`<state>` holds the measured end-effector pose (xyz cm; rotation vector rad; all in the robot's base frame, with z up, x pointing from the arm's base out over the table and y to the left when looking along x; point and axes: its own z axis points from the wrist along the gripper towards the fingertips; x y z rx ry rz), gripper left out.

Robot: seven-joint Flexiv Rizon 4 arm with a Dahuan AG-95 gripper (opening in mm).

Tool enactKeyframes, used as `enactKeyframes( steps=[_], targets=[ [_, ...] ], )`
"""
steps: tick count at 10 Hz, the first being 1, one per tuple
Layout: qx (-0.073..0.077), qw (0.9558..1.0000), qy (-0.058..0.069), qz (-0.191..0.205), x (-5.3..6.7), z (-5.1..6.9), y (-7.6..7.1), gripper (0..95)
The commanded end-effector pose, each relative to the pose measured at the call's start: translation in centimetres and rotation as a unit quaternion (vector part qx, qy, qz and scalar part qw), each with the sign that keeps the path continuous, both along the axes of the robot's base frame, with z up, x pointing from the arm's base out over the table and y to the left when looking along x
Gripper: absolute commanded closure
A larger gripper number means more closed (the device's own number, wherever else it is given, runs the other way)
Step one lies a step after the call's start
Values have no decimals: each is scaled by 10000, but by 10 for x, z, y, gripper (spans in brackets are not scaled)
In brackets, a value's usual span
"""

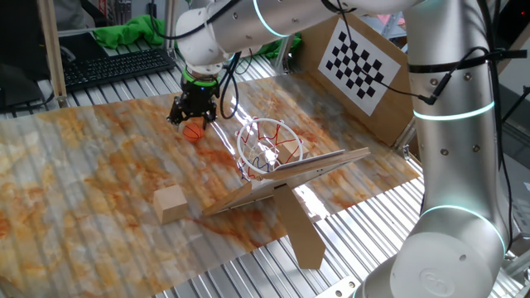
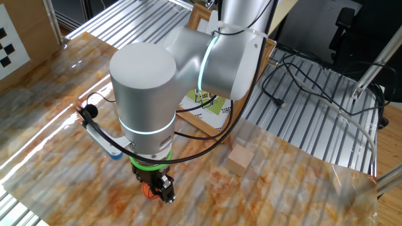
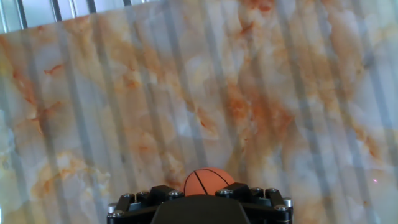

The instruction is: Grab a basketball, release it and shoot it into the basket

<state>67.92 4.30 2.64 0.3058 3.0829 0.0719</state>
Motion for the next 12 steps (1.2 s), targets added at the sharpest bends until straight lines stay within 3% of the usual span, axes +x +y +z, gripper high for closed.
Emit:
enactKeyframes(
  steps=[1,2,3,7,12],
  targets=[
    [-9,9999,-4,111,1,1,0,380],
    [-38,9998,-11,203,2,1,0,570],
    [-56,9996,-23,261,2,1,0,950],
    [-115,9995,-48,292,3,3,-1,950],
    [-86,9995,-42,316,7,10,-1,950]
  ],
)
